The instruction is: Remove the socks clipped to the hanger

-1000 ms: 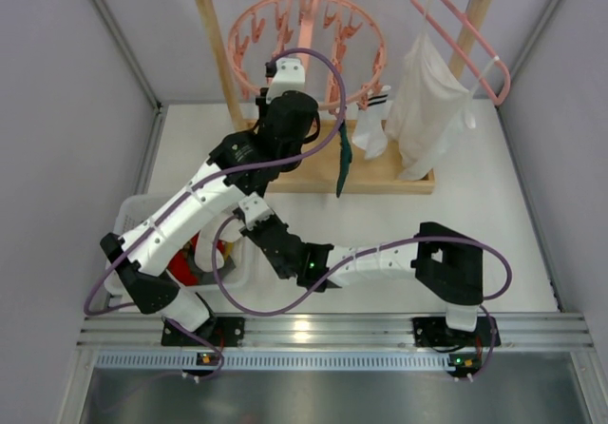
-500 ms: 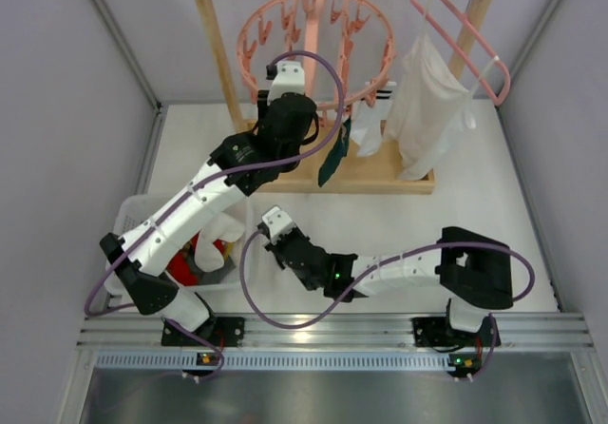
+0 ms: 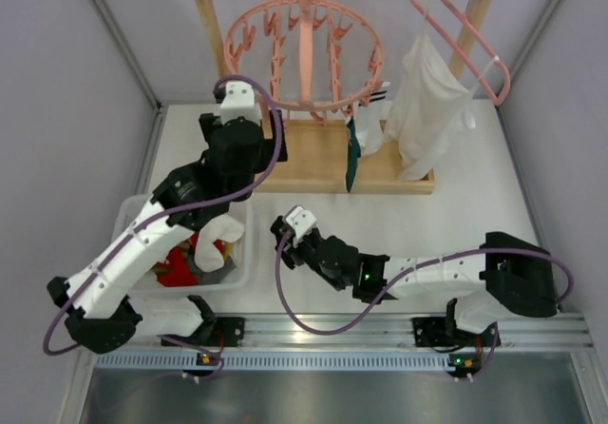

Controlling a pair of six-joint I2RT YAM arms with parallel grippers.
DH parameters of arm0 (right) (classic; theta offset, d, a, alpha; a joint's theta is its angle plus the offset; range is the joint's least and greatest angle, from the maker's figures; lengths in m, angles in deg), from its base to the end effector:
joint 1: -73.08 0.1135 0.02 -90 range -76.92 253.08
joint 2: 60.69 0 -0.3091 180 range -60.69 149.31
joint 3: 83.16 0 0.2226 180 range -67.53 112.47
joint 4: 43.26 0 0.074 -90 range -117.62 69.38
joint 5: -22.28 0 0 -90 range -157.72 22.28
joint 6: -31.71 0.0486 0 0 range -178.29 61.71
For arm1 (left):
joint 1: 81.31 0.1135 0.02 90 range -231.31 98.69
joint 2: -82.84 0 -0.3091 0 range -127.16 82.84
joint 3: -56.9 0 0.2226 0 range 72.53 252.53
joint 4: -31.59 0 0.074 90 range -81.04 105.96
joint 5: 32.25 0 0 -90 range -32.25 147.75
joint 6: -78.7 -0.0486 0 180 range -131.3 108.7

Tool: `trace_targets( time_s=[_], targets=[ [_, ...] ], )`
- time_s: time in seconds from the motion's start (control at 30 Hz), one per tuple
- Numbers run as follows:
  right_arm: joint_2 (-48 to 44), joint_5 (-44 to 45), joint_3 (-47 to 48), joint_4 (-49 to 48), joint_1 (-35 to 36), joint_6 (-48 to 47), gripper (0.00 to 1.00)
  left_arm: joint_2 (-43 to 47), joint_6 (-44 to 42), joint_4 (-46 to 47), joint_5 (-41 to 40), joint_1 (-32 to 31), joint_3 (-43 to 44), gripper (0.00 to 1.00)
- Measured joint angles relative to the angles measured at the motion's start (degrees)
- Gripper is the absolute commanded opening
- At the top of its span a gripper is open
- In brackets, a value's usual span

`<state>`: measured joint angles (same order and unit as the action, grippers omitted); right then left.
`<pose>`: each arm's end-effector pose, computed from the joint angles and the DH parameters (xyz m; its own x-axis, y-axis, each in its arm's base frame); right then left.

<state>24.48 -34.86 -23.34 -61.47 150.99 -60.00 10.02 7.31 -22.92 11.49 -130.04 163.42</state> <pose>0.0905 0.2967 0.3119 -0.0049 -0.1424 -0.9898 -0.7091 0.6984 -0.0970 0.1679 -0.1380 0.4941 -0.2458 -0.0545 -0.9678 -0.0045 0.9985 -0.0550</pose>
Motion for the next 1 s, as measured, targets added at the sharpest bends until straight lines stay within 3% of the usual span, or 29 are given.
trace_targets(
  time_s=[0.27,0.5,0.9,0.97,1.0],
  targets=[
    [-0.92,-13.97,3.65,2.62,-1.99,-1.84,0.00,21.62,4.39,0.07,-0.22,0.00,-13.38,0.98],
    [7.74,-27.54,20.52,5.33,-2.71,-5.29,0.00,38.64,5.49,-0.11,-3.82,0.00,-19.58,0.98],
    [34.64,-47.45,57.33,11.41,-5.38,-6.69,0.01,44.74,3.69,0.26,-8.63,0.04,-20.17,0.98],
    [40.26,-49.46,64.39,13.03,-6.05,-5.92,0.08,45.20,3.30,0.22,-8.92,0.04,-20.20,0.98],
    [42.71,-50.36,67.43,13.51,-6.38,-5.33,0.36,45.35,3.04,0.22,-9.51,0.13,-20.20,0.98]
  ],
)
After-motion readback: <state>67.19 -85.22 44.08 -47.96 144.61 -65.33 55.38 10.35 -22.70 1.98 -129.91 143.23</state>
